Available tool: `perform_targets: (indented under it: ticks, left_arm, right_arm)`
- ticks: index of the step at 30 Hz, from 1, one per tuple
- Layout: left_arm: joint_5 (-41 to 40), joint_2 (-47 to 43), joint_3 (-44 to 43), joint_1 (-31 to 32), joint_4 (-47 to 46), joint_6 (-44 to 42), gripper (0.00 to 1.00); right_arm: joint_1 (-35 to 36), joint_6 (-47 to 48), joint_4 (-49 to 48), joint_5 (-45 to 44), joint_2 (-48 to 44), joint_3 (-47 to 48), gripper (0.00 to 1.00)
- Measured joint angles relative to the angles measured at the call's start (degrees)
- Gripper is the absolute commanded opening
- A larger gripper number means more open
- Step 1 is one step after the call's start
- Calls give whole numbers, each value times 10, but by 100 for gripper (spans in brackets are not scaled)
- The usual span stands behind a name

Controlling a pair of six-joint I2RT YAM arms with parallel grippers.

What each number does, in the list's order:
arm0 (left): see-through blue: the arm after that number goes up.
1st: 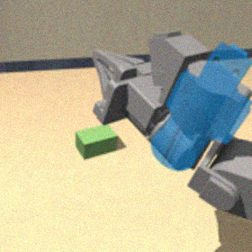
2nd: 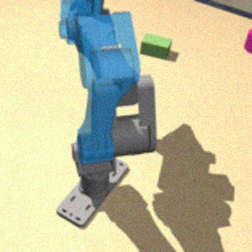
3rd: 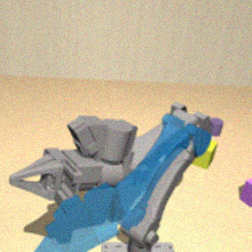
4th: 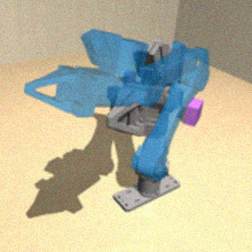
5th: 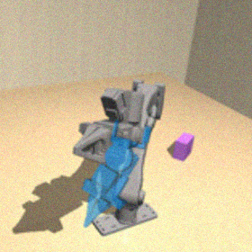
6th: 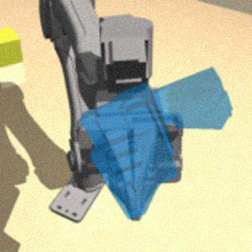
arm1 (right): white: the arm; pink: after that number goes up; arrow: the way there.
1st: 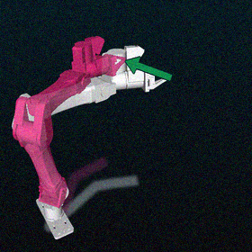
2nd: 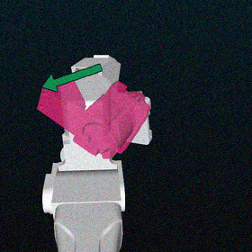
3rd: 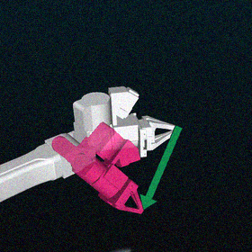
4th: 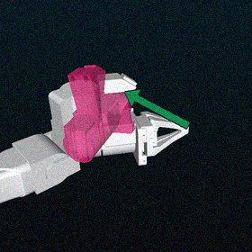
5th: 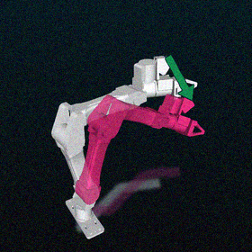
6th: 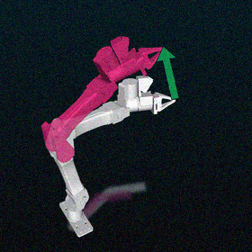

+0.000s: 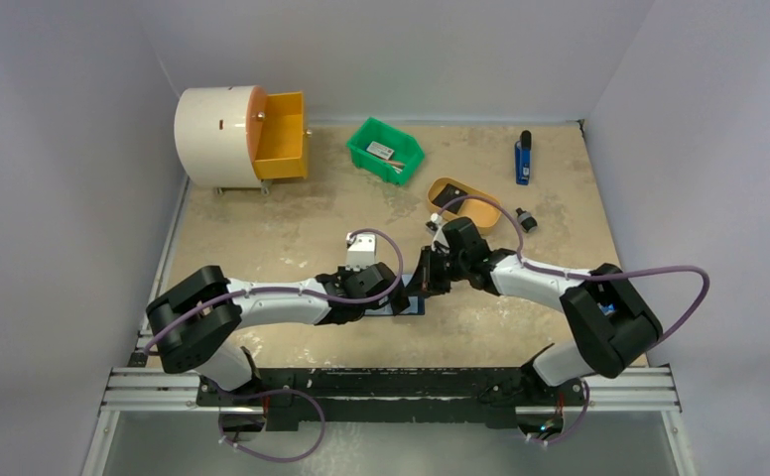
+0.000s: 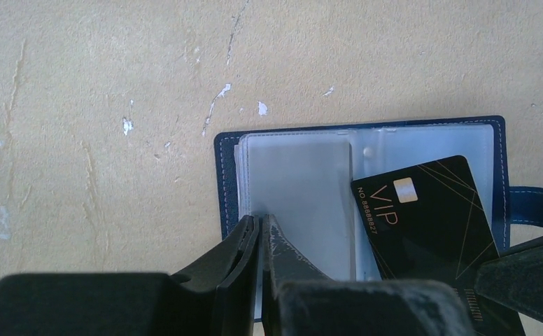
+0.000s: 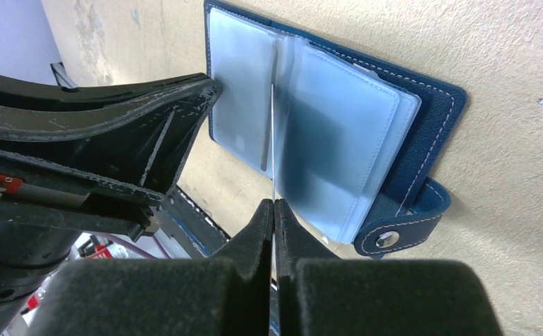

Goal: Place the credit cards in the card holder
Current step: Insert the credit card into the card holder.

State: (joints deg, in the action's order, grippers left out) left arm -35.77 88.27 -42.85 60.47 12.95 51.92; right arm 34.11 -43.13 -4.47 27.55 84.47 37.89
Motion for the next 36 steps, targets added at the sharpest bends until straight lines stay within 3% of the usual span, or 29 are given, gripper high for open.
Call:
perform_targets:
  ticks: [25, 36]
  left_arm:
    - [-8, -2, 3, 0, 1, 15, 4]
    - [-33, -60, 19, 0, 31, 28, 0]
  right_arm:
    - [0, -40, -69, 7, 45, -6, 0]
    - [0, -74, -112, 3, 66, -13, 0]
